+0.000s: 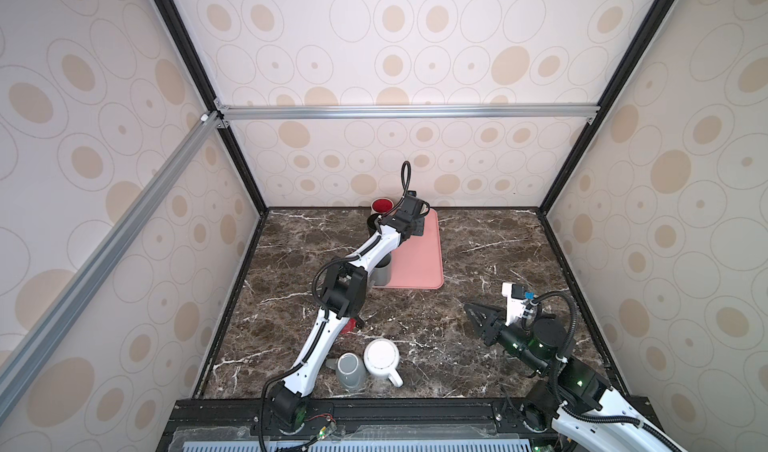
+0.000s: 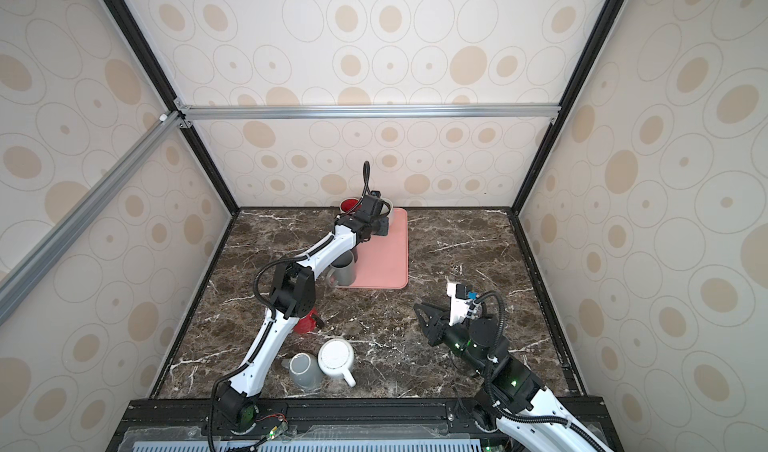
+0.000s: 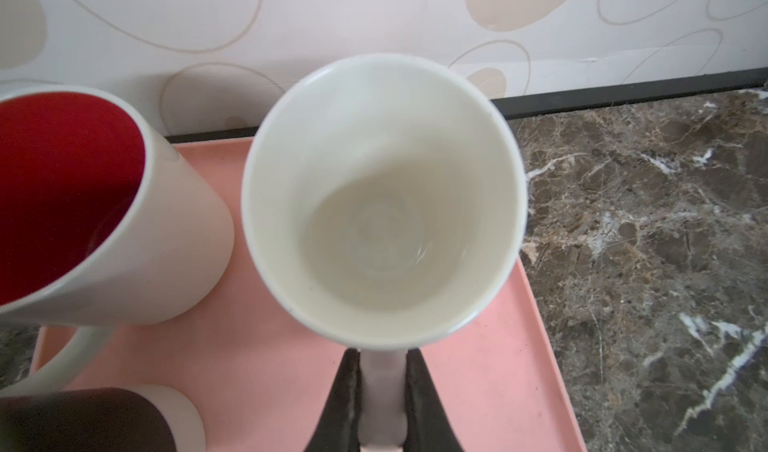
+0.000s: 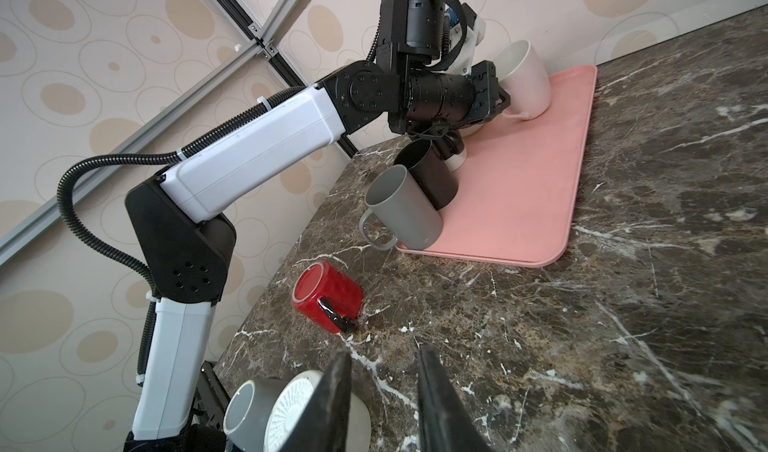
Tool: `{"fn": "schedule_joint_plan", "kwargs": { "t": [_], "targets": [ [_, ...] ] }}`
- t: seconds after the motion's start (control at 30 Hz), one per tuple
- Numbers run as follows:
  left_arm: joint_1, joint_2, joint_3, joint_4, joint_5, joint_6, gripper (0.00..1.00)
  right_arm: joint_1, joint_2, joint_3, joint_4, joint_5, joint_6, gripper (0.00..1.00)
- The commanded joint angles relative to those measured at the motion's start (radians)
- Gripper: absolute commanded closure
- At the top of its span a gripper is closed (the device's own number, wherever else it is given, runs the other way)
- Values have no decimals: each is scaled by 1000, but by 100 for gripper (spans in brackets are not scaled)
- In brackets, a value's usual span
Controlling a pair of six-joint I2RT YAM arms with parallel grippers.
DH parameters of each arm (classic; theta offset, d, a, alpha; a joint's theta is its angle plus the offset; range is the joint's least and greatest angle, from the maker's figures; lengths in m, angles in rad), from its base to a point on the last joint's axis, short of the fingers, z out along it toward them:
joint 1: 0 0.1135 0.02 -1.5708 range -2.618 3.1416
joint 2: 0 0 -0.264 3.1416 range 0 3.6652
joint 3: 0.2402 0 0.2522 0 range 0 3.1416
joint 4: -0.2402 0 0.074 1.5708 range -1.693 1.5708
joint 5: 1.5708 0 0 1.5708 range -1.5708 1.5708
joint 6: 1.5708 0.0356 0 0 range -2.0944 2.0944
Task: Turn the mug right side up
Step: 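Lower the pink mug onto the tray beside the white red-lined mug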
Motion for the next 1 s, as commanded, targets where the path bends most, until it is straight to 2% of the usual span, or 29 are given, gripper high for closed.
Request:
{"fn": "schedule_joint_plan", "kwargs": {
  "t": [0.0, 0.07, 0.33, 0.47, 0.6, 0.8, 0.97],
  "targets": [
    [6, -11, 76, 69, 1, -20, 94, -1, -7, -15, -2, 7, 5, 70],
    [7, 1, 86, 63, 7, -20, 84, 0, -6, -17, 1, 5, 9, 70],
    [18, 37, 95, 77, 83, -43, 60, -2, -7, -24, -5, 8, 17, 70],
    [18, 40, 94, 86, 110, -46, 53, -2, -1, -30, -1, 12, 26, 70],
    [20, 38, 94, 98, 135, -52, 50, -2, 8, -28, 3, 15, 27, 70],
    [25, 51, 91, 156, 220, -90, 50, -2, 21, -29, 12, 11, 36, 70],
    [27, 80, 91, 204, 271, -130, 54, -3, 15, -31, 5, 12, 41, 70]
  ]
}}
